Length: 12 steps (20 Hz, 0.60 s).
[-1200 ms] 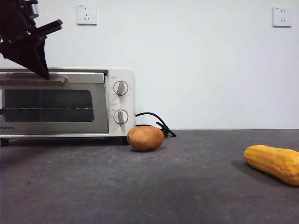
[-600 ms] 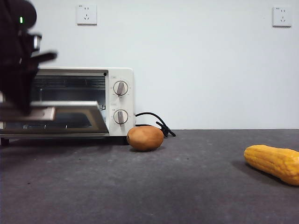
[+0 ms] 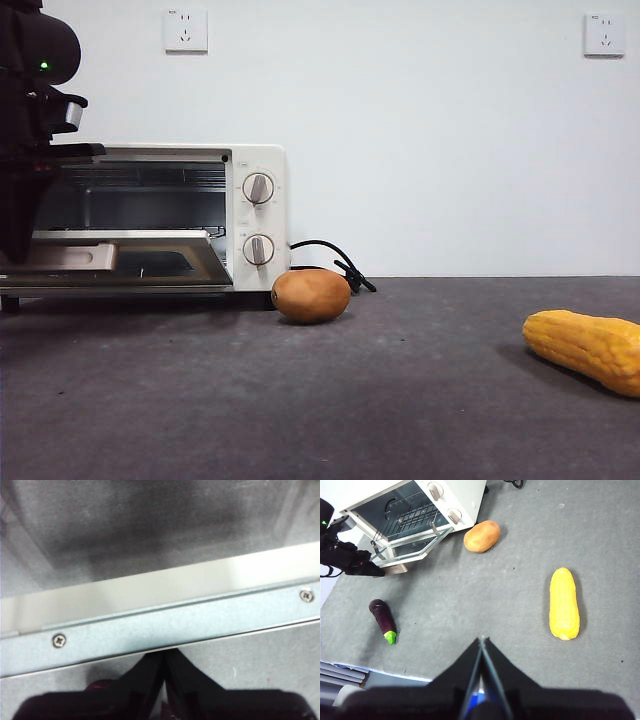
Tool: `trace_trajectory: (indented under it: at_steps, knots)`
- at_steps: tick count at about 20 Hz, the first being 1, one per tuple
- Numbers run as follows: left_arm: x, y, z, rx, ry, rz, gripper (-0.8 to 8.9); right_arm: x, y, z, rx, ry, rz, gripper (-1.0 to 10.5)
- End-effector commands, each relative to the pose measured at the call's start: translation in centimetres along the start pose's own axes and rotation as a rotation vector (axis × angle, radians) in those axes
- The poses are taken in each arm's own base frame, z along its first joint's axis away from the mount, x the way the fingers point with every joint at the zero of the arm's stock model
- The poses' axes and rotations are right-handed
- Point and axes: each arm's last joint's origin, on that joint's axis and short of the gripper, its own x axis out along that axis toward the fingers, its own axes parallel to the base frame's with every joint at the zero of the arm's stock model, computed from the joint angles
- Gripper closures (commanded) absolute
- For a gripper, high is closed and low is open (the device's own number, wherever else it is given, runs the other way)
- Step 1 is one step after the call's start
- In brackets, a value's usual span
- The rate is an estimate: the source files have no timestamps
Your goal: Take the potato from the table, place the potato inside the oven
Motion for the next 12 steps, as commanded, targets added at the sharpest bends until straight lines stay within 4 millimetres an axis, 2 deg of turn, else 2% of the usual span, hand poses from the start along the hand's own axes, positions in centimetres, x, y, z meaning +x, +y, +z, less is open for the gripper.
trace_trajectory:
  at_steps: [1,7,12]
  knots:
    - [0.2,0.0,0.6,0.031,-0.028,0.01,8.2,-0.2,0.1,0.0,-0.019,-0.012,0.003,9.4]
    - [1.3,-0.1,-0.3,0.102,0.12,0.007,8.2,-0.2,0.1,0.0,-0.017,-0.01,0.004,9.4]
    - [1.4,-0.1,-0.1,0.117,0.101,0.0,8.2,-0.2,0.3,0.0,-0.015,0.003,0.054,9.4]
